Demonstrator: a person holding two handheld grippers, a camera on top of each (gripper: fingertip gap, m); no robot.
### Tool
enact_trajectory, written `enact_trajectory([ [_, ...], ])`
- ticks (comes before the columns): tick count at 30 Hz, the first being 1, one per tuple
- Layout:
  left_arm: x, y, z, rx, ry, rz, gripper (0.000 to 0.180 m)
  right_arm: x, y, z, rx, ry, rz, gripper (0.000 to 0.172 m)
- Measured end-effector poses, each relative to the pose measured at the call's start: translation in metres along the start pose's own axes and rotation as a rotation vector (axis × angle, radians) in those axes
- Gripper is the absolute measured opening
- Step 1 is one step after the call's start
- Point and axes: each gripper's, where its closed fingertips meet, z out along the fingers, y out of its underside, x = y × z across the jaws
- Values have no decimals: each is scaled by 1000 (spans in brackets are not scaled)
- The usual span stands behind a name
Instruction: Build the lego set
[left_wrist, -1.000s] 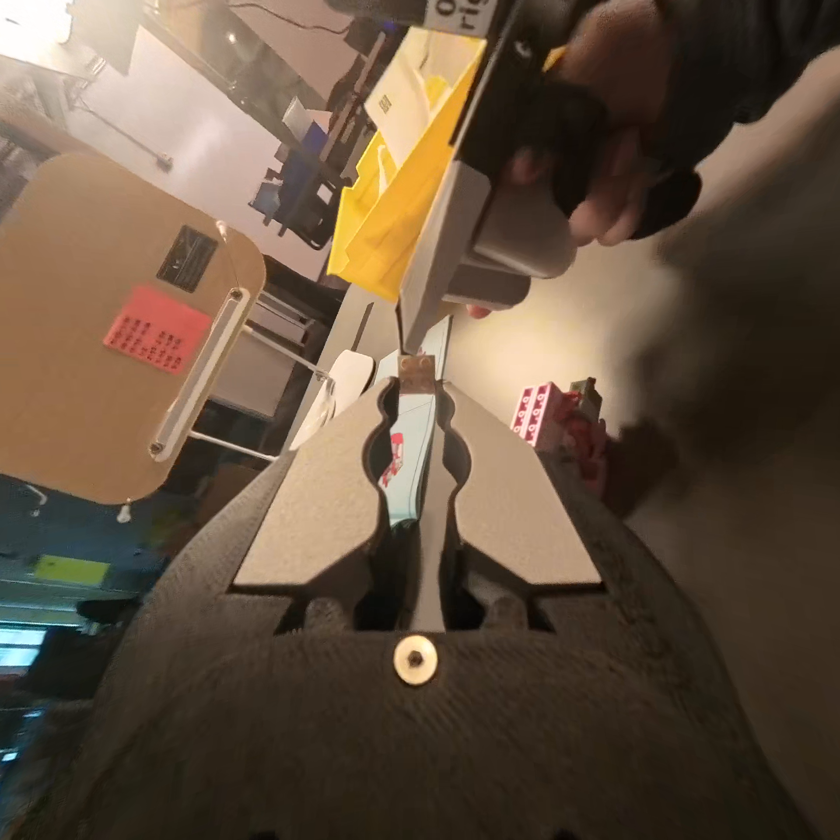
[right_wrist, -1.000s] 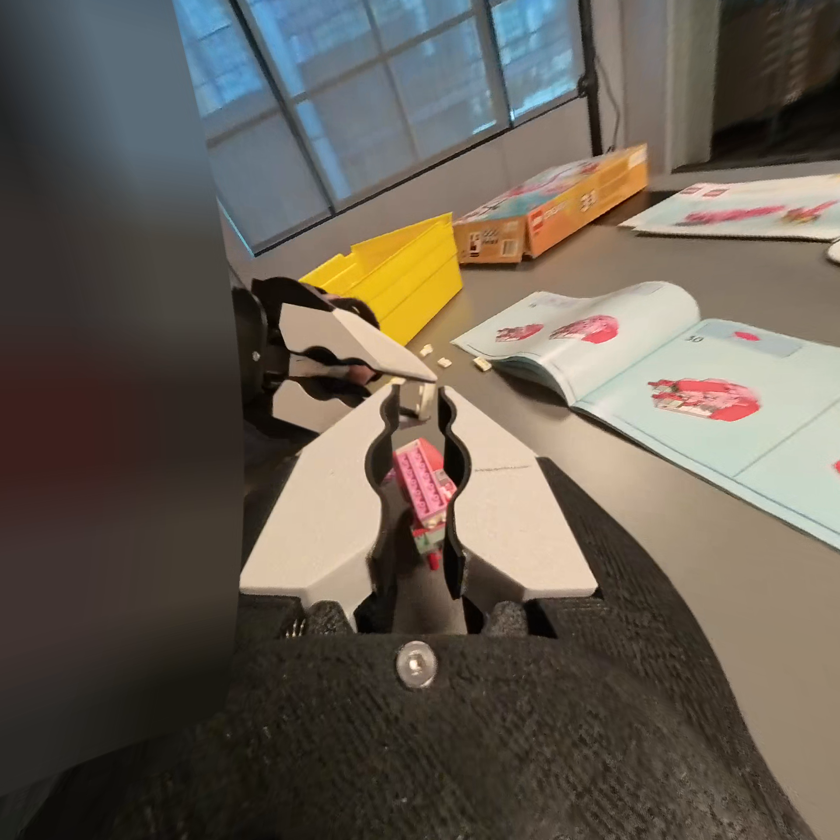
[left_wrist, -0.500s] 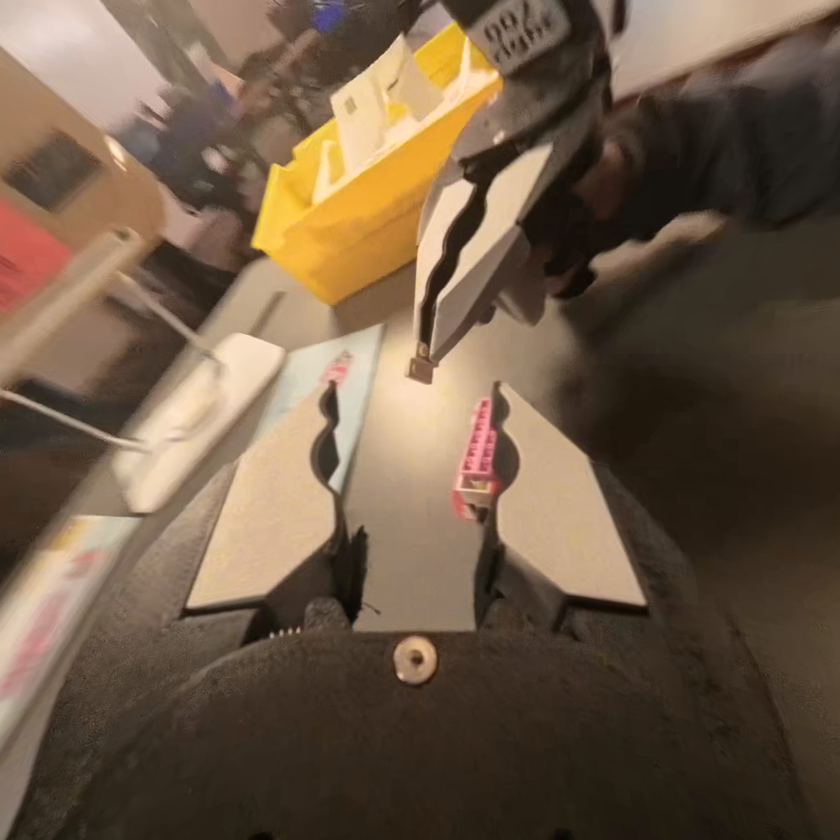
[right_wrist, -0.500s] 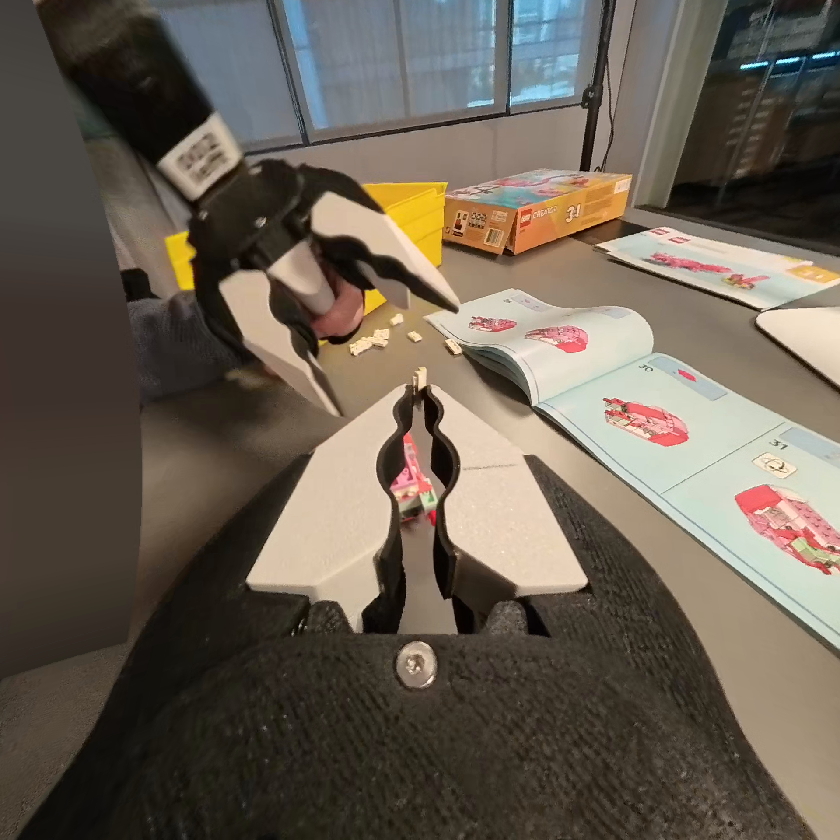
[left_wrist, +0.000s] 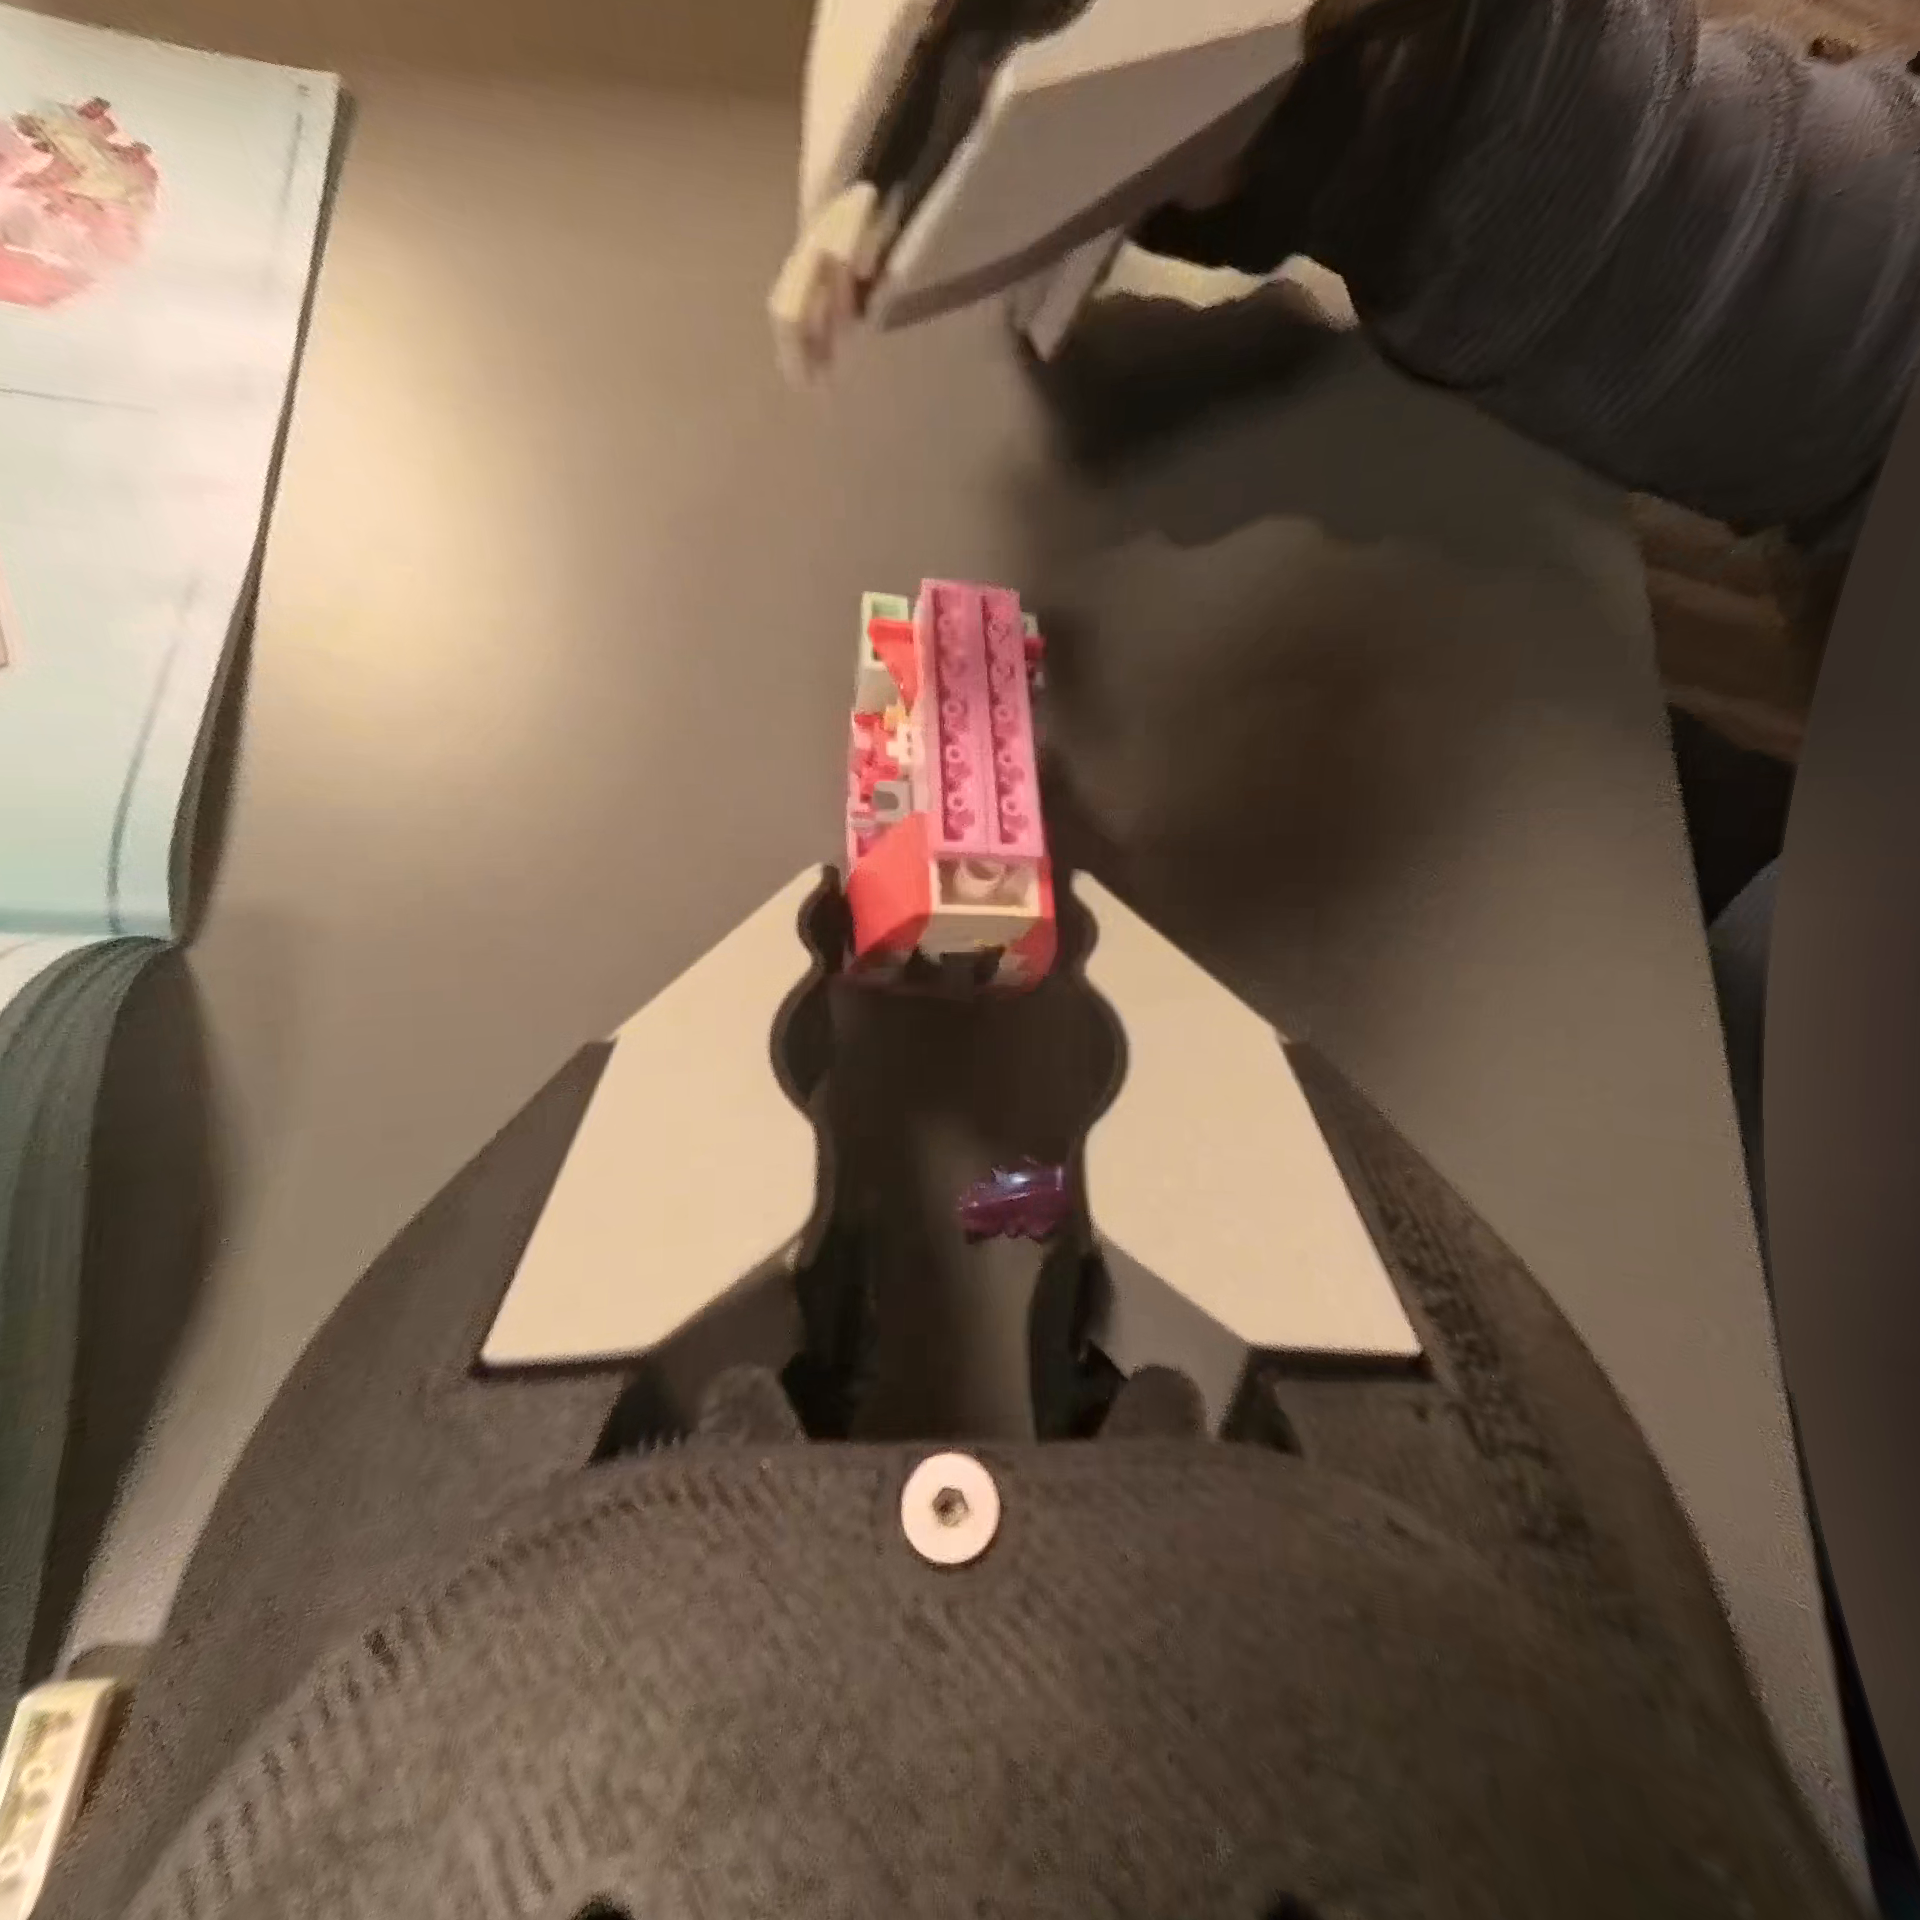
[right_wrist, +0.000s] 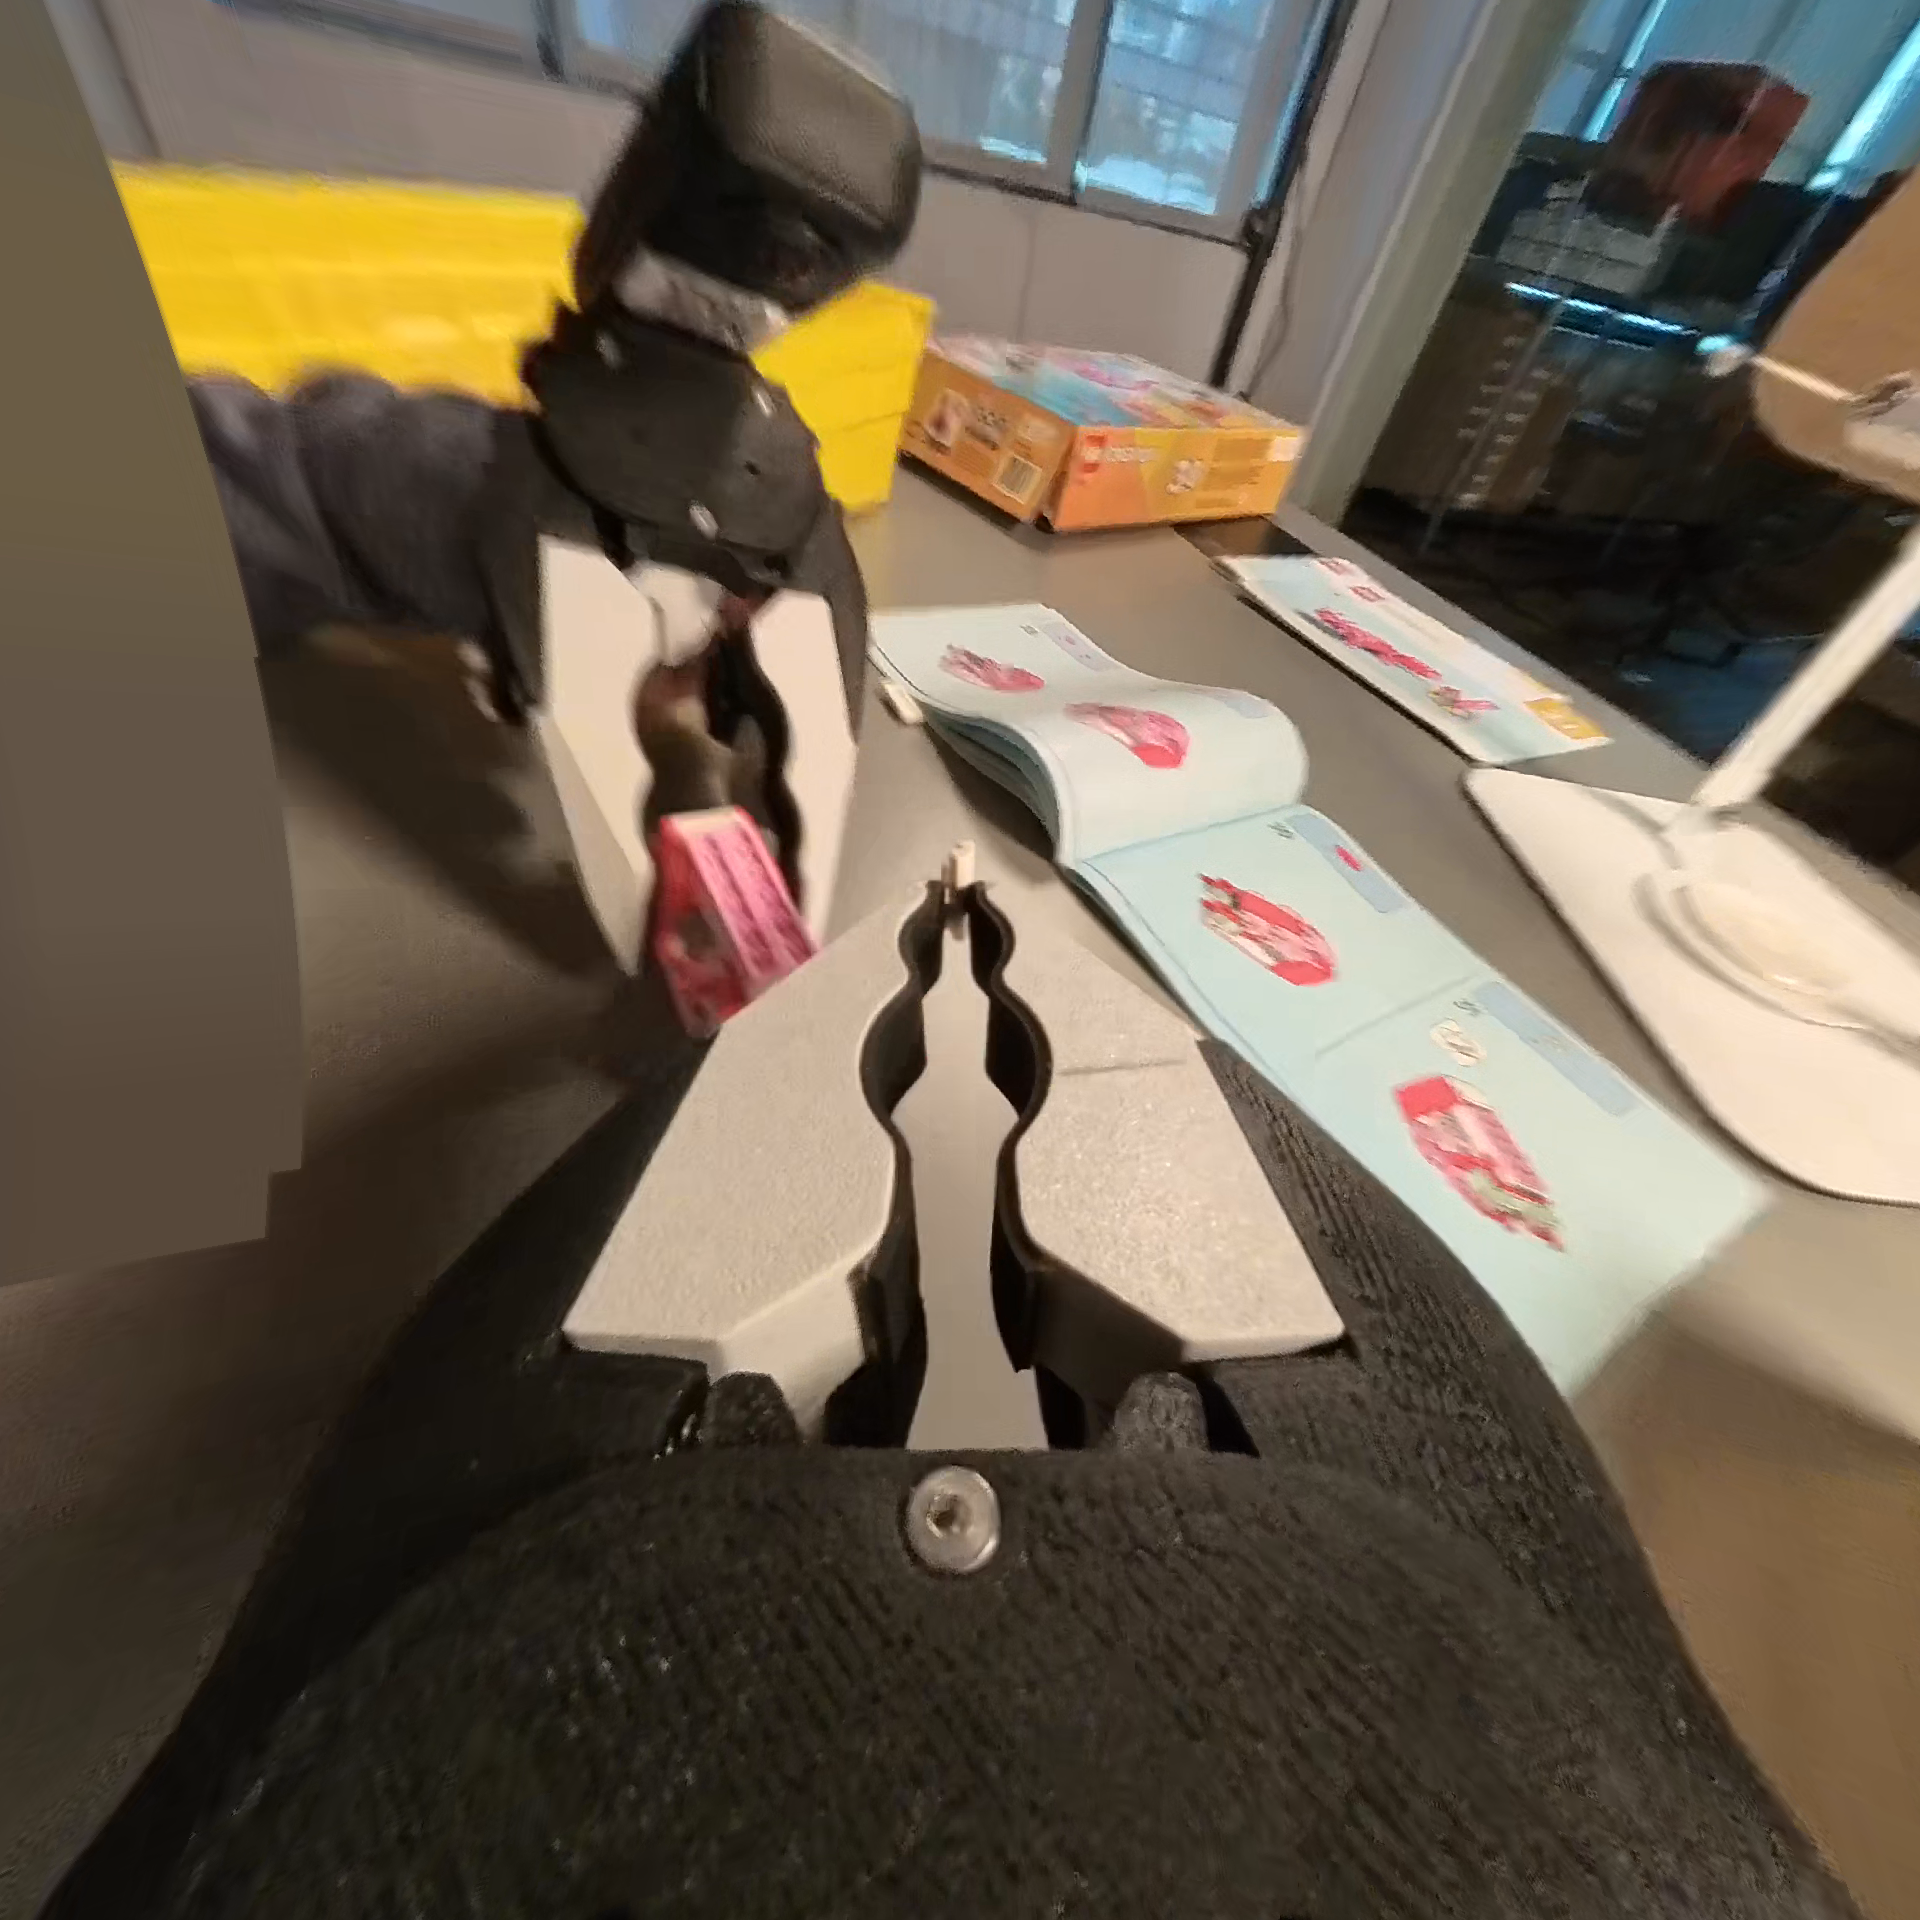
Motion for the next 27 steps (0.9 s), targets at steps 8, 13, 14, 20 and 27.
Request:
enact_trajectory([
  [8, 0, -3, 0, 36, 40, -59, 40, 25, 75, -6, -506, 188, -666, 2],
  [13, 1, -3, 1, 39, 55, -77, 40, 29, 81, -8, -607, 221, -850, 3],
  [14, 1, -4, 1, 39, 52, -73, 40, 30, 80, -8, -611, 224, -865, 3],
  [20, 0, -6, 4, 45, 39, -52, 41, 35, 79, -9, -600, 265, -843, 9],
  [27, -2, -7, 5, 49, 25, -57, 40, 36, 75, -11, -555, 269, -765, 16],
])
